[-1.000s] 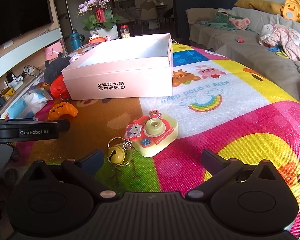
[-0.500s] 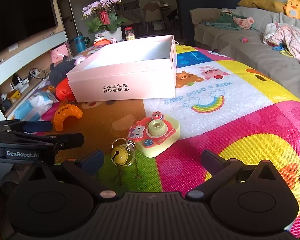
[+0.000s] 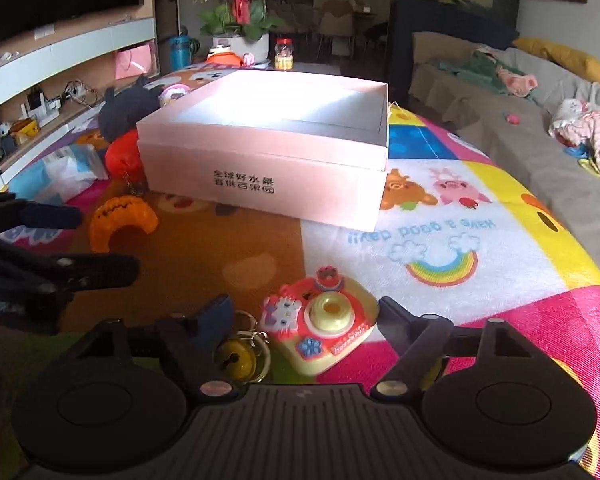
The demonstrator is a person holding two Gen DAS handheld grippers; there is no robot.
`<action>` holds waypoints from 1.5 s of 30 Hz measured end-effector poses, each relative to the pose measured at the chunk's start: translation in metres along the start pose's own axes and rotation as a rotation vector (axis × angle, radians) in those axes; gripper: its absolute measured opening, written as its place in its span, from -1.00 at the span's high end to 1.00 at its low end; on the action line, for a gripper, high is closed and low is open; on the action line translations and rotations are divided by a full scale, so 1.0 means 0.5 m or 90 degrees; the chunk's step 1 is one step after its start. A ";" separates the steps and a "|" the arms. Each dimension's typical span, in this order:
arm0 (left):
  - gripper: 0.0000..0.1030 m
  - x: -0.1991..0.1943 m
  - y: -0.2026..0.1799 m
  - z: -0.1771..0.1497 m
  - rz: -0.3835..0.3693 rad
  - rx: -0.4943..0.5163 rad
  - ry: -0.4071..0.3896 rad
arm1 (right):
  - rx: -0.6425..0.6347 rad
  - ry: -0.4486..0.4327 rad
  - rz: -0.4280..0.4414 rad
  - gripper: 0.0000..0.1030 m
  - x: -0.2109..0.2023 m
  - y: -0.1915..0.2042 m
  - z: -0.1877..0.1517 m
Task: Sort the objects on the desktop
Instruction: 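Grasp the orange pumpkin keychain with the left gripper while the right gripper grasps the pink bell keychain, then drop the pumpkin into the pink box with the left gripper while the right drops the bell keychain in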
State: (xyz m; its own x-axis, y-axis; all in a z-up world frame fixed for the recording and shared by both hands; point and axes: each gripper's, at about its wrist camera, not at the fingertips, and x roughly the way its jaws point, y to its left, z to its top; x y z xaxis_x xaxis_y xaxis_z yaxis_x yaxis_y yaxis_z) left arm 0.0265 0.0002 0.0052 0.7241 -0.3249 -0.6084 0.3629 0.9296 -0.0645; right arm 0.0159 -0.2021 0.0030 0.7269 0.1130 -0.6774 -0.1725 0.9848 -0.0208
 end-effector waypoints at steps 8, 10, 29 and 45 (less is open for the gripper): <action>-0.47 0.053 -0.004 0.027 0.047 0.016 0.025 | 0.024 0.012 0.025 -0.17 -0.052 -0.023 -0.014; -0.38 0.068 -0.009 0.029 0.061 0.021 0.032 | 0.031 0.013 0.034 -0.17 -0.068 -0.030 -0.017; -0.11 -0.027 -0.082 0.200 0.030 0.153 -0.160 | 0.021 -0.184 0.058 -0.18 -0.170 -0.070 0.279; -0.85 -0.009 0.068 0.048 0.189 0.149 -0.070 | -0.146 -0.141 0.057 -0.29 0.012 0.076 0.241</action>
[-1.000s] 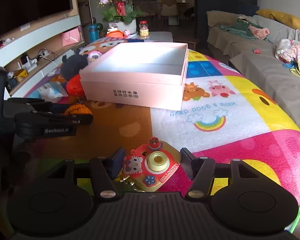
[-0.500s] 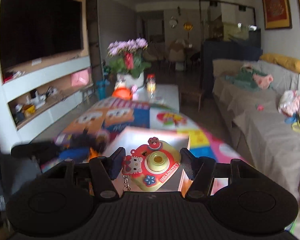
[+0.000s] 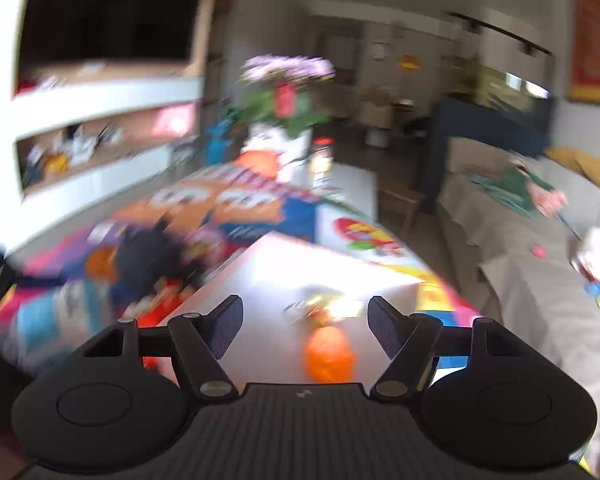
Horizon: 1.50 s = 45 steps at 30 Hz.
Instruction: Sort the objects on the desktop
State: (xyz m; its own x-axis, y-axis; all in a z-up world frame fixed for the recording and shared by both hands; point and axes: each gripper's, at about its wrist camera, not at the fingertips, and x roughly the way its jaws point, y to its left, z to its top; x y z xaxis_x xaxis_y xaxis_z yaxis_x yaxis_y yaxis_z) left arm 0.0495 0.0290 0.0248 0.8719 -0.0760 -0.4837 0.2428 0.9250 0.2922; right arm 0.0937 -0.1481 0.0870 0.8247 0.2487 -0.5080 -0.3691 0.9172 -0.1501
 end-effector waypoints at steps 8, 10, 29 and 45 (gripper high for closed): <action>-0.88 -0.011 0.012 -0.019 -0.008 -0.025 0.000 | 0.145 0.122 0.157 -0.29 0.107 0.015 -0.001; -0.89 -0.019 0.015 -0.024 -0.003 -0.019 -0.003 | 0.156 0.129 0.172 -0.31 0.099 0.016 -0.014; -0.98 -0.126 0.195 -0.075 0.133 -0.251 -0.018 | -0.375 0.013 -0.050 -0.27 0.115 0.358 -0.037; -0.99 -0.129 0.180 -0.094 0.068 -0.267 0.009 | -0.301 0.085 0.134 0.04 -0.102 0.276 -0.105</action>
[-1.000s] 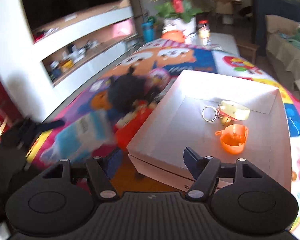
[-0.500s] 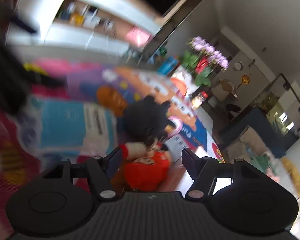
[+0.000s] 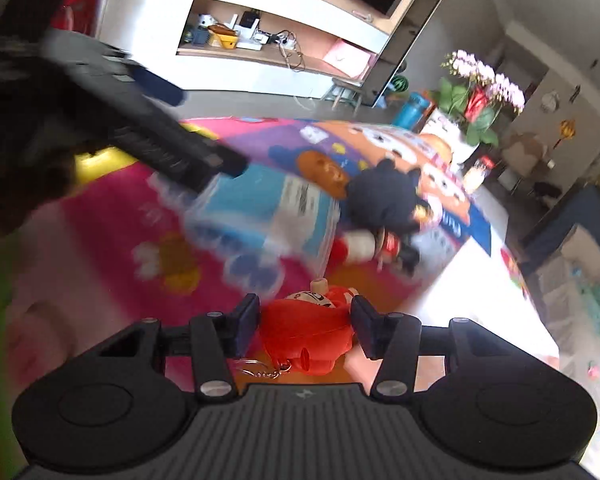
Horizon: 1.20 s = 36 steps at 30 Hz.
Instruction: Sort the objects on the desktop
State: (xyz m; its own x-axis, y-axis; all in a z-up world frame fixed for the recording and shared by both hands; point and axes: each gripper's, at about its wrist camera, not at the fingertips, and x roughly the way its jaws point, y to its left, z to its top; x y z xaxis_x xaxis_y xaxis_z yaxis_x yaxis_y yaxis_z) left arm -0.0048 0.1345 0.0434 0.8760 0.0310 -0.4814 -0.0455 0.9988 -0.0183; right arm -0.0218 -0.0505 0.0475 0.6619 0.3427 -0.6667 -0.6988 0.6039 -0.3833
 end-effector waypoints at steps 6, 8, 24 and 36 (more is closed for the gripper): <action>-0.99 0.004 -0.072 -0.004 -0.038 0.045 0.010 | 0.140 0.043 -0.051 0.59 -0.064 -0.076 -0.113; -0.99 0.007 -0.098 -0.003 -0.045 0.063 0.010 | 0.203 0.029 -0.061 0.58 -0.085 -0.109 -0.148; -0.11 0.198 -0.226 0.031 -0.061 0.232 0.080 | 0.447 -0.058 -0.102 -0.37 -0.085 -0.219 -0.255; 0.44 0.148 -0.207 0.021 -0.083 0.220 0.054 | 0.580 -0.091 -0.102 -0.90 -0.009 -0.322 -0.233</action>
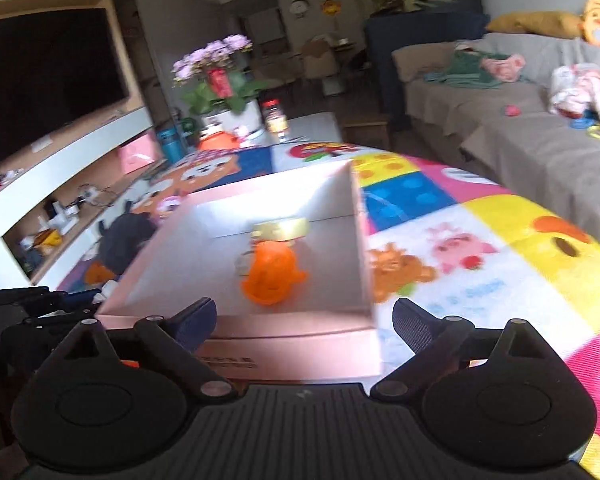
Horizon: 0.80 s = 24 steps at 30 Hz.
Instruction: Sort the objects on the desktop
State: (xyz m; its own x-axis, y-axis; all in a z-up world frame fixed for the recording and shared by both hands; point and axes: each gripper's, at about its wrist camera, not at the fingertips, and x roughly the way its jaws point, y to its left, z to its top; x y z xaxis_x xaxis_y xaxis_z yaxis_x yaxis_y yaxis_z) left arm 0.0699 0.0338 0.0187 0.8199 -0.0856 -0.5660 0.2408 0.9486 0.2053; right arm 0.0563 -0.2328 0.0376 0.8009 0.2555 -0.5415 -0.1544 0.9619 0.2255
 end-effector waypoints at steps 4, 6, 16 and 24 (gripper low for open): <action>0.43 -0.066 0.011 -0.010 -0.030 -0.041 -0.021 | -0.040 -0.007 0.037 -0.90 0.018 0.037 0.006; 0.43 -0.095 0.014 -0.017 -0.054 -0.063 -0.025 | -0.047 -0.011 0.046 -0.90 0.016 0.051 0.006; 0.14 -0.117 -0.046 -0.074 -0.154 -0.050 0.017 | -0.181 -0.075 0.049 -0.91 -0.077 0.117 -0.029; -0.33 -0.097 -0.098 -0.049 -0.188 -0.036 -0.018 | -0.105 -0.025 -0.008 -1.00 -0.093 0.047 -0.064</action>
State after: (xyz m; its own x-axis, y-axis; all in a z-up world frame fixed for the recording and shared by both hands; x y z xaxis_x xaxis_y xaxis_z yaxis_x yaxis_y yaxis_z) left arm 0.0055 -0.0013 0.0168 0.7331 -0.3684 -0.5717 0.4424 0.8968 -0.0106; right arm -0.0032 -0.2189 0.0425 0.8249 0.2428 -0.5104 -0.2349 0.9686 0.0812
